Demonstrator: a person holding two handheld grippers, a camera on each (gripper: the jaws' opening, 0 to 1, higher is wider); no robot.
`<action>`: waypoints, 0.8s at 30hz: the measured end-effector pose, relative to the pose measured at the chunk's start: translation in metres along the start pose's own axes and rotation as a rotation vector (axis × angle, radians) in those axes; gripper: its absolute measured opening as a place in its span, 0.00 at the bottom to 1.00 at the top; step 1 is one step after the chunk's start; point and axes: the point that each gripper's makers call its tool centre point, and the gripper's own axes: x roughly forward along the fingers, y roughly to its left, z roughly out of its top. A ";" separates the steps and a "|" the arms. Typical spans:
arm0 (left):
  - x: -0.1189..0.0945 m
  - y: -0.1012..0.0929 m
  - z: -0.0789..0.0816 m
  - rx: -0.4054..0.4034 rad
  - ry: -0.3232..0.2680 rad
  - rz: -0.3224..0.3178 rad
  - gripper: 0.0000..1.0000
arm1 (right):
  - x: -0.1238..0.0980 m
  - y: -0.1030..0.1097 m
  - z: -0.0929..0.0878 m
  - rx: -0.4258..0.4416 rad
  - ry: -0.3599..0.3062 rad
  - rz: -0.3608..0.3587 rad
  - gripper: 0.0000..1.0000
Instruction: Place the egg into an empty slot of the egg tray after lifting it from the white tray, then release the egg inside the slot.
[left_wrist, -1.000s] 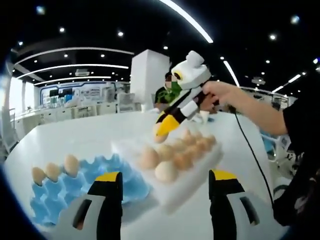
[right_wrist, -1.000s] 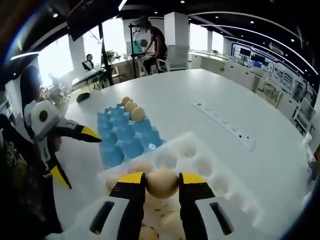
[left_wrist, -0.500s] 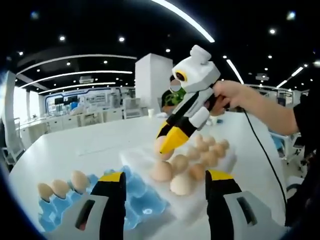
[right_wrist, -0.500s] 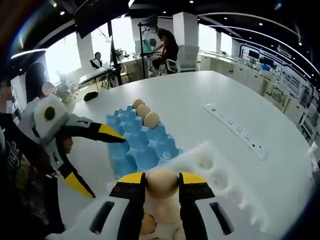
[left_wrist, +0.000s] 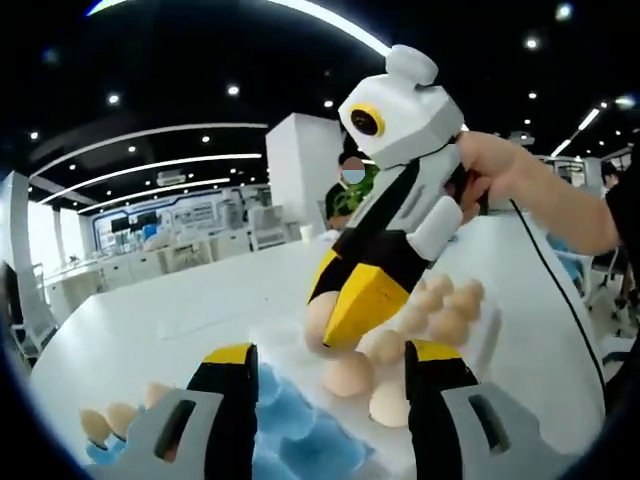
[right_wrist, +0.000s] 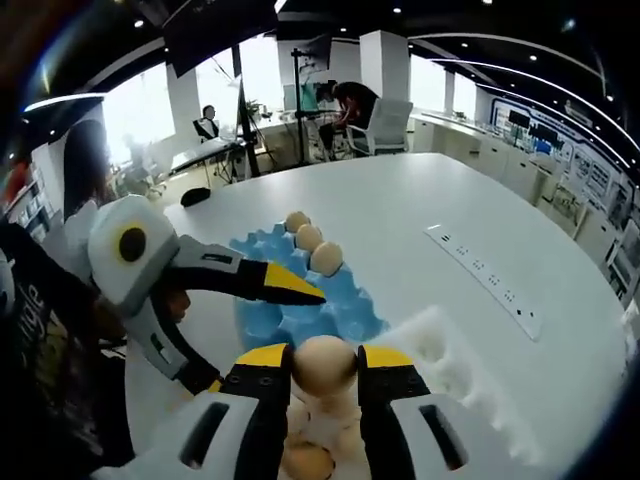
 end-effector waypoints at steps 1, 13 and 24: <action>0.001 0.001 0.000 0.005 0.006 0.005 0.59 | 0.002 -0.001 0.002 -0.002 -0.002 0.006 0.28; 0.004 0.000 0.001 0.037 0.010 0.012 0.37 | 0.012 -0.003 -0.001 0.022 0.017 0.045 0.28; 0.007 -0.009 -0.007 0.048 0.060 -0.020 0.28 | 0.015 -0.005 -0.007 0.055 0.018 0.065 0.28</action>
